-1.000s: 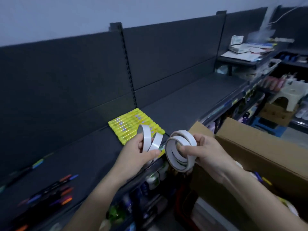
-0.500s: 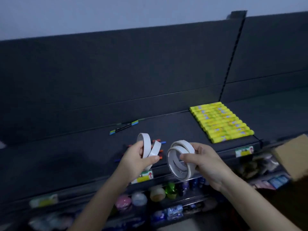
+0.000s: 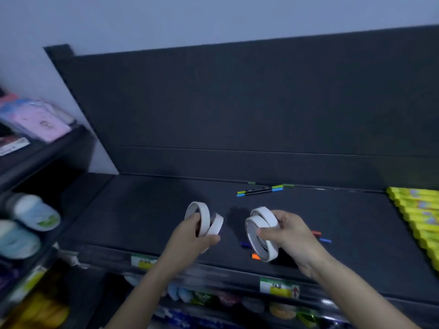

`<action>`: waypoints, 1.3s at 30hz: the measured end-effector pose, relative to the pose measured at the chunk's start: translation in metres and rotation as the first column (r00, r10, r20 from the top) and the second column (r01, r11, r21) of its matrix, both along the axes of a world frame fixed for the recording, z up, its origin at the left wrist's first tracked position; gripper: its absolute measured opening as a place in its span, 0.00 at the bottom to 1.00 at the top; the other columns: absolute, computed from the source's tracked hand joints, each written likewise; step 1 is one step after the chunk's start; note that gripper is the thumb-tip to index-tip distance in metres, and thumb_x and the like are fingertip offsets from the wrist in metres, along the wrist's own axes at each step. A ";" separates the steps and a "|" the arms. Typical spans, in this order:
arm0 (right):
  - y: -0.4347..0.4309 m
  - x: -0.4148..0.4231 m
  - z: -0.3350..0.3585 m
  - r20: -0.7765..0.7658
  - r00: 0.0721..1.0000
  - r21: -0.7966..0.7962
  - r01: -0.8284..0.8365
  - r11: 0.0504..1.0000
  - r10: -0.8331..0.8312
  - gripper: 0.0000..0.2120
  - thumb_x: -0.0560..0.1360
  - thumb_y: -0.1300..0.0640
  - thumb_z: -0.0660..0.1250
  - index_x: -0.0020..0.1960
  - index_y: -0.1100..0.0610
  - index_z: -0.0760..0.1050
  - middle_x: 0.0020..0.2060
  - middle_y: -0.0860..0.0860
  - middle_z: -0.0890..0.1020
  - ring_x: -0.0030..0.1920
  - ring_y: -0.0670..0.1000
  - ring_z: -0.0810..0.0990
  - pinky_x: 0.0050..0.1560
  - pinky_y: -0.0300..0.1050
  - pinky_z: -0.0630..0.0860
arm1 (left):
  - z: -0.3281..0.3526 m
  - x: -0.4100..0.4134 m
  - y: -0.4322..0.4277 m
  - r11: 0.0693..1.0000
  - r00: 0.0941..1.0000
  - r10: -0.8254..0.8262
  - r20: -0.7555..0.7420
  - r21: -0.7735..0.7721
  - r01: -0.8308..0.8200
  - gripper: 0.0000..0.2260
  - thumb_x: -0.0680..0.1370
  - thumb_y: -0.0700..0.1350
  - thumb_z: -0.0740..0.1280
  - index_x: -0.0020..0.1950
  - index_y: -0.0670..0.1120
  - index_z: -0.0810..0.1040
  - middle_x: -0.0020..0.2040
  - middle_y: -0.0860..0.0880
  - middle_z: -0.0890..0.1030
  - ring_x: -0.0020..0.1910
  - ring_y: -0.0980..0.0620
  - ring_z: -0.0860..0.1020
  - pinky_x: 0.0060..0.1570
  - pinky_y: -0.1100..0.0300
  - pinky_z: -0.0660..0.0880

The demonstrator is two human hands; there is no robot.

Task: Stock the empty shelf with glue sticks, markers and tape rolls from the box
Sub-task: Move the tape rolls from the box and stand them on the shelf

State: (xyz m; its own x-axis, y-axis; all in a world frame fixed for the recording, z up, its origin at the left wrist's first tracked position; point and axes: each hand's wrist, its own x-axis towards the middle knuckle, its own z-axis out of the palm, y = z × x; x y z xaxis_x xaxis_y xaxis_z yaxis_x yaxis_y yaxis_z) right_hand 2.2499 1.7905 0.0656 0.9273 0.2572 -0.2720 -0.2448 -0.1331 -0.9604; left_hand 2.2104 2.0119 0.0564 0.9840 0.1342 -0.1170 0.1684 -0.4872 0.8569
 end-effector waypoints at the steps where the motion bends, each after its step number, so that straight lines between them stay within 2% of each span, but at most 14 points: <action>1: 0.009 0.010 -0.002 -0.001 1.000 -0.007 -0.024 1.000 0.024 0.08 0.70 0.66 0.71 0.49 0.60 0.79 0.38 0.54 0.82 0.35 0.49 0.80 0.34 0.40 0.75 | -0.001 0.005 0.010 0.999 1.000 0.025 -0.001 0.019 -0.025 0.14 0.72 0.42 0.72 0.36 0.48 0.67 0.32 0.54 0.69 0.31 0.58 0.69 0.33 0.66 0.66; 8: 0.071 0.058 -0.022 0.005 0.988 -0.085 -0.153 0.985 0.154 0.10 0.69 0.65 0.73 0.49 0.57 0.79 0.38 0.52 0.83 0.35 0.45 0.79 0.35 0.37 0.75 | -0.016 0.035 0.073 0.984 0.991 0.116 -0.068 0.142 -0.105 0.11 0.71 0.44 0.73 0.40 0.44 0.71 0.36 0.46 0.75 0.35 0.52 0.74 0.37 0.59 0.69; 12: 0.115 0.075 -0.034 0.041 0.980 -0.205 -0.183 0.962 0.195 0.12 0.67 0.61 0.74 0.49 0.52 0.79 0.44 0.57 0.83 0.40 0.49 0.80 0.44 0.50 0.78 | -0.028 0.054 0.117 0.973 0.989 0.102 -0.108 0.218 -0.077 0.13 0.70 0.46 0.74 0.44 0.41 0.73 0.38 0.45 0.77 0.35 0.53 0.74 0.35 0.62 0.70; 14: 0.141 0.082 -0.039 0.078 0.968 -0.296 -0.206 0.933 0.239 0.13 0.68 0.61 0.73 0.51 0.53 0.78 0.44 0.58 0.82 0.38 0.48 0.77 0.41 0.46 0.75 | -0.032 0.066 0.140 0.959 0.992 0.057 -0.113 0.284 -0.022 0.12 0.70 0.45 0.74 0.39 0.46 0.71 0.34 0.52 0.73 0.32 0.57 0.71 0.31 0.69 0.66; 17: 0.185 0.095 -0.048 0.187 0.921 -0.490 -0.215 0.845 0.342 0.22 0.71 0.58 0.71 0.63 0.50 0.74 0.41 0.52 0.81 0.39 0.48 0.76 0.40 0.37 0.72 | -0.036 0.085 0.182 0.924 0.994 -0.029 -0.102 0.376 0.066 0.12 0.70 0.43 0.72 0.39 0.46 0.69 0.34 0.54 0.71 0.31 0.57 0.68 0.29 0.67 0.65; 19: 0.215 0.102 -0.053 0.247 0.881 -0.592 -0.193 0.782 0.404 0.22 0.73 0.58 0.70 0.66 0.52 0.71 0.38 0.43 0.78 0.40 0.48 0.75 0.39 0.34 0.70 | -0.040 0.099 0.213 0.886 0.992 -0.088 -0.088 0.448 0.118 0.11 0.70 0.43 0.71 0.39 0.48 0.69 0.34 0.55 0.72 0.32 0.57 0.70 0.30 0.66 0.65; 21: 0.242 0.110 -0.058 0.276 0.849 -0.653 -0.180 0.736 0.451 0.19 0.74 0.59 0.68 0.64 0.55 0.71 0.43 0.42 0.79 0.42 0.47 0.74 0.40 0.35 0.71 | -0.044 0.113 0.243 0.862 0.990 -0.125 -0.068 0.487 0.142 0.09 0.71 0.43 0.71 0.43 0.53 0.72 0.38 0.55 0.73 0.40 0.54 0.75 0.35 0.67 0.66; 24: 0.276 0.122 -0.066 0.304 0.814 -0.720 -0.144 0.679 0.495 0.15 0.72 0.63 0.65 0.58 0.56 0.71 0.40 0.51 0.76 0.42 0.52 0.75 0.44 0.44 0.75 | -0.053 0.133 0.281 0.807 0.987 -0.160 -0.022 0.572 0.144 0.17 0.73 0.42 0.70 0.61 0.50 0.74 0.41 0.55 0.71 0.53 0.47 0.72 0.45 0.63 0.66; 28: 0.312 0.140 -0.075 0.359 0.797 -0.771 -0.040 0.636 0.486 0.12 0.70 0.66 0.63 0.53 0.60 0.73 0.40 0.55 0.78 0.44 0.57 0.75 0.47 0.49 0.75 | -0.068 0.159 0.313 0.718 0.973 -0.229 -0.034 0.669 0.192 0.13 0.76 0.41 0.67 0.60 0.50 0.73 0.52 0.52 0.78 0.62 0.46 0.63 0.52 0.63 0.63; 32: 0.335 0.159 -0.087 0.387 0.733 -0.834 0.020 0.551 0.559 0.12 0.69 0.65 0.64 0.52 0.58 0.75 0.46 0.52 0.83 0.47 0.57 0.79 0.51 0.45 0.74 | -0.081 0.179 0.328 0.607 0.950 -0.312 0.013 0.772 0.189 0.07 0.75 0.40 0.67 0.46 0.48 0.70 0.41 0.53 0.78 0.56 0.48 0.70 0.57 0.64 0.57; 34: 0.344 0.165 -0.092 0.376 0.715 -0.874 0.061 0.483 0.590 0.12 0.66 0.65 0.66 0.48 0.58 0.75 0.38 0.51 0.83 0.38 0.57 0.78 0.47 0.47 0.77 | -0.092 0.188 0.331 0.558 0.933 -0.360 0.022 0.806 0.196 0.11 0.72 0.41 0.71 0.42 0.47 0.68 0.36 0.51 0.77 0.48 0.47 0.75 0.59 0.63 0.55; 36: 0.349 0.166 -0.094 0.382 0.702 -0.887 0.096 0.451 0.601 0.16 0.55 0.68 0.71 0.39 0.57 0.73 0.23 0.48 0.72 0.25 0.54 0.67 0.37 0.43 0.77 | -0.102 0.193 0.334 0.550 0.915 -0.403 0.025 0.806 0.220 0.16 0.66 0.40 0.77 0.38 0.47 0.68 0.30 0.51 0.76 0.38 0.48 0.77 0.57 0.63 0.59; 37: 0.351 0.167 -0.095 0.393 0.681 -0.892 0.121 0.435 0.618 0.19 0.51 0.69 0.72 0.37 0.56 0.71 0.21 0.46 0.66 0.23 0.52 0.62 0.35 0.41 0.76 | -0.104 0.194 0.335 0.545 0.903 -0.429 0.018 0.803 0.243 0.19 0.61 0.40 0.79 0.35 0.47 0.68 0.27 0.53 0.74 0.33 0.50 0.76 0.54 0.63 0.61; 39: 0.353 0.166 -0.100 0.388 0.659 -0.901 0.127 0.414 0.644 0.19 0.49 0.69 0.73 0.36 0.55 0.71 0.22 0.46 0.67 0.23 0.52 0.67 0.37 0.43 0.77 | -0.110 0.196 0.339 0.543 0.884 -0.465 0.041 0.802 0.248 0.22 0.55 0.40 0.81 0.33 0.47 0.68 0.25 0.54 0.72 0.29 0.51 0.75 0.51 0.64 0.62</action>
State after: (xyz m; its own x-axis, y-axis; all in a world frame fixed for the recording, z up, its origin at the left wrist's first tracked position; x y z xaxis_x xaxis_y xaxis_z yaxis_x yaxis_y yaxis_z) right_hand 2.4155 2.1438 -0.0343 0.8451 0.5291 0.0763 0.5342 -0.8304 -0.1585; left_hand 2.4062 2.3509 -0.0534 0.9498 -0.3030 0.0782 -0.3109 -0.9420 0.1264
